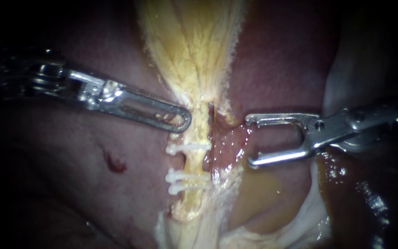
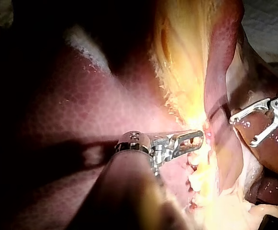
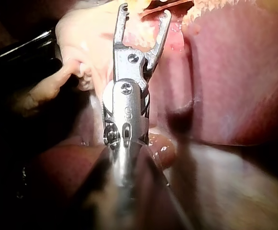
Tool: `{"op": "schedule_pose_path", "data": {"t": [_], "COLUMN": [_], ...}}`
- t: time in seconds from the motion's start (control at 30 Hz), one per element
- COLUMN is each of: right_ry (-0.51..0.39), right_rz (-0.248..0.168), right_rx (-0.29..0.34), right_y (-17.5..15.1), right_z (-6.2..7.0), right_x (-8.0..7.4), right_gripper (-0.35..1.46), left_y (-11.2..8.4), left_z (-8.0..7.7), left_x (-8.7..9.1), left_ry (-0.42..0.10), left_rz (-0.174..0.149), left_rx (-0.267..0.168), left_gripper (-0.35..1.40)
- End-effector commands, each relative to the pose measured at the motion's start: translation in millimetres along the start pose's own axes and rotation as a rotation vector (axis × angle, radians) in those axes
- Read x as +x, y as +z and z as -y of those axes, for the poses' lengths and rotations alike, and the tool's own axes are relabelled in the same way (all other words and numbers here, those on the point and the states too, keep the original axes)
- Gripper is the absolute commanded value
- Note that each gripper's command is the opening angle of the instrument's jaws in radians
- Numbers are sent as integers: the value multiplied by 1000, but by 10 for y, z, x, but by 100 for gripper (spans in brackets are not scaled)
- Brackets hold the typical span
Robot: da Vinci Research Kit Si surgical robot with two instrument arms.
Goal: Going back third clip left tube
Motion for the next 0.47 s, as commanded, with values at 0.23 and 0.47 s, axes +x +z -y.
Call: {"op": "schedule_pose_path", "data": {"t": [0.23, 0.47], "right_ry": [0, 0], "right_rz": [-1, -1], "right_rx": [0, 0], "right_y": [1, 1], "right_z": [-1, -1], "right_x": [2, 2], "right_gripper": [50, 50], "left_y": [8, 8], "left_z": [-2, -2], "left_x": [1, 2], "left_ry": [1, 1], "left_rz": [-4, -4], "left_rx": [-9, -9], "left_gripper": [-35, -35]}}
